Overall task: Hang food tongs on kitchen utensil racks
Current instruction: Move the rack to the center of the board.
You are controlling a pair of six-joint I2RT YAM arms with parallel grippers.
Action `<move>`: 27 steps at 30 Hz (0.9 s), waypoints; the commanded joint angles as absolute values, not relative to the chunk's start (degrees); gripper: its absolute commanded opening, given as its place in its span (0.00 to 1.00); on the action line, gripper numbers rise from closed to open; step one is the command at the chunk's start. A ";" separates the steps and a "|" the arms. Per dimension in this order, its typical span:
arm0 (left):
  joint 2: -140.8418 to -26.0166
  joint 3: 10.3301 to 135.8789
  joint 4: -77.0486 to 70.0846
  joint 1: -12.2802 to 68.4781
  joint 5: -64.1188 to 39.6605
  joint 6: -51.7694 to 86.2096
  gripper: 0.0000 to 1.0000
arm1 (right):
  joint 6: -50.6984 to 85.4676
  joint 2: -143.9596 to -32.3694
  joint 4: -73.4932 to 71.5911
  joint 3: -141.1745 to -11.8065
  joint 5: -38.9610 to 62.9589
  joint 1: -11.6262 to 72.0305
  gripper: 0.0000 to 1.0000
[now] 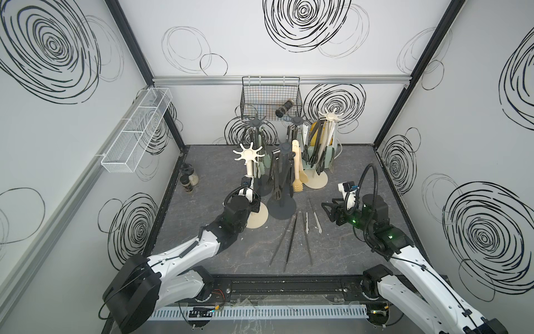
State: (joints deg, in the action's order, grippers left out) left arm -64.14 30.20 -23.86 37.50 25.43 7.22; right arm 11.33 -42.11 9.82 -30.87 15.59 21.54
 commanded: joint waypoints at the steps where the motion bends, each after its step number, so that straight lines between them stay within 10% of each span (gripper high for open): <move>1: -62.21 32.82 -20.60 37.44 27.60 9.38 0.56 | 11.12 -42.57 10.67 -30.45 15.19 21.27 0.61; 27: -47.79 33.53 -0.59 34.84 23.59 16.96 0.69 | 15.75 -60.90 16.76 -34.14 11.45 26.38 0.58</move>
